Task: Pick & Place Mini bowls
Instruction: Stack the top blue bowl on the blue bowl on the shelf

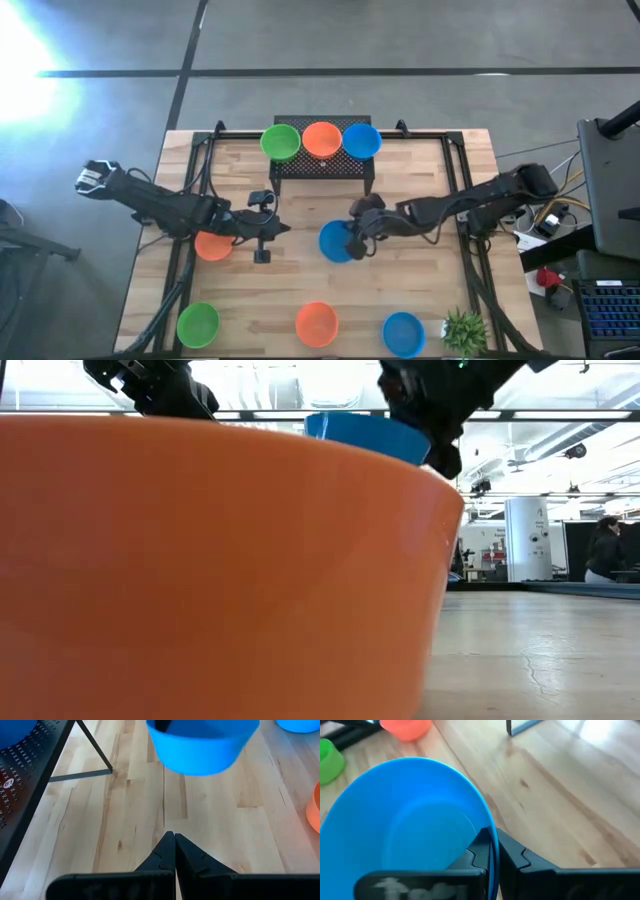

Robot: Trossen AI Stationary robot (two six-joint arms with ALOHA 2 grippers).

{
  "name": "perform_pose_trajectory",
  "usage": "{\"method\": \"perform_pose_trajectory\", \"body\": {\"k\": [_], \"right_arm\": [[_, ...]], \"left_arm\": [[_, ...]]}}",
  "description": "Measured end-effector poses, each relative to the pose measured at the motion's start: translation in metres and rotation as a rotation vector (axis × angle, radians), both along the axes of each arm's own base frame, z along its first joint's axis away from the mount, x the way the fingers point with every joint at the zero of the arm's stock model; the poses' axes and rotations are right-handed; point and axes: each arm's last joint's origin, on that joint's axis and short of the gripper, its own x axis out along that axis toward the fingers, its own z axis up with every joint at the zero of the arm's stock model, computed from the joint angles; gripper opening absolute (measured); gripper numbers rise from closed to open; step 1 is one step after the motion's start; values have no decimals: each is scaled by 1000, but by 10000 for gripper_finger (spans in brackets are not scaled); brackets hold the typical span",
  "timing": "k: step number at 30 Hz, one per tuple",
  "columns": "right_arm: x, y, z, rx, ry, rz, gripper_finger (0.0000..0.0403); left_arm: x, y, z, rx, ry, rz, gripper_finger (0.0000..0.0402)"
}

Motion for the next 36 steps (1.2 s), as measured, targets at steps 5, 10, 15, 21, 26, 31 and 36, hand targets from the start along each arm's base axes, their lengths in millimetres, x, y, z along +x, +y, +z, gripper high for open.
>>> {"method": "perform_pose_trajectory", "body": {"k": [5, 10, 15, 21, 26, 31, 36], "right_arm": [[-9, -2, 19, -14, -58, 21, 12], [-18, -5, 35, -65, -108, 4, 12], [-28, -9, 51, -75, -162, -22, 12], [-42, -16, 71, -109, -223, -48, 12], [-53, -29, 82, -150, -247, -84, 12], [-62, -46, 89, -183, -242, -130, 12], [-69, -64, 94, -203, -242, -185, 12]], "left_arm": [[0, 0, 0, 9, 1, -7, 0], [0, 0, 0, 9, 1, -6, 0], [0, 0, 0, 10, 2, -7, 0], [0, 0, 0, 30, 3, -21, 0], [0, 0, 0, 26, 2, -18, 0], [0, 0, 0, 25, 2, -18, 0], [0, 0, 0, 23, 1, -16, 0]]}}
